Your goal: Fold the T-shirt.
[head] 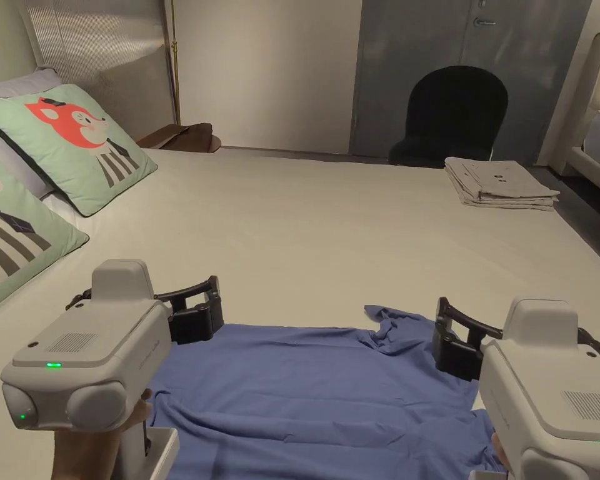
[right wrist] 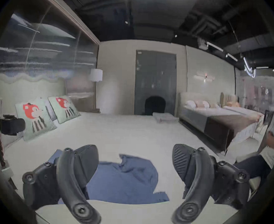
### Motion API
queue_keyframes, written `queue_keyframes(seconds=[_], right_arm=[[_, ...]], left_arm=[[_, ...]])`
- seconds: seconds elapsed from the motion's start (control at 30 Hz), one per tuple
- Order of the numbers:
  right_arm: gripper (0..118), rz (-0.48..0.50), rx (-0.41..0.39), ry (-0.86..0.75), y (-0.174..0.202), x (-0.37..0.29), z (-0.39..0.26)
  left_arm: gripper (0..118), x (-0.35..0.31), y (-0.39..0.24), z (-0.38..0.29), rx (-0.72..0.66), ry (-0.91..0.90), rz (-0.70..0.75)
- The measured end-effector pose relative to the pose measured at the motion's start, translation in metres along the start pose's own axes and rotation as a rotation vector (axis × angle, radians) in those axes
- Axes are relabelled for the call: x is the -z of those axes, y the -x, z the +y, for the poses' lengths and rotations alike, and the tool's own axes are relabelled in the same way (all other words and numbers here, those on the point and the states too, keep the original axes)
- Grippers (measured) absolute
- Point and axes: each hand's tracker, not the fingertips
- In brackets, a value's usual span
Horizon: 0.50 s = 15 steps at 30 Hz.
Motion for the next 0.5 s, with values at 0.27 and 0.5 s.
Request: queue_keyframes(seconds=[0.27, 0.5], right_arm=[[0, 0.004, -0.062, -0.069, 0.005, 0.011, 0.004], [0, 0.003, -0.066, -0.053, 0.004, 0.032, 0.001]], left_arm=[[0, 0.014, -0.003, 0.001, -0.021, -0.034, -0.043], [0, 0.046, 0.006, 0.002, 0.02, 0.029, -0.064]])
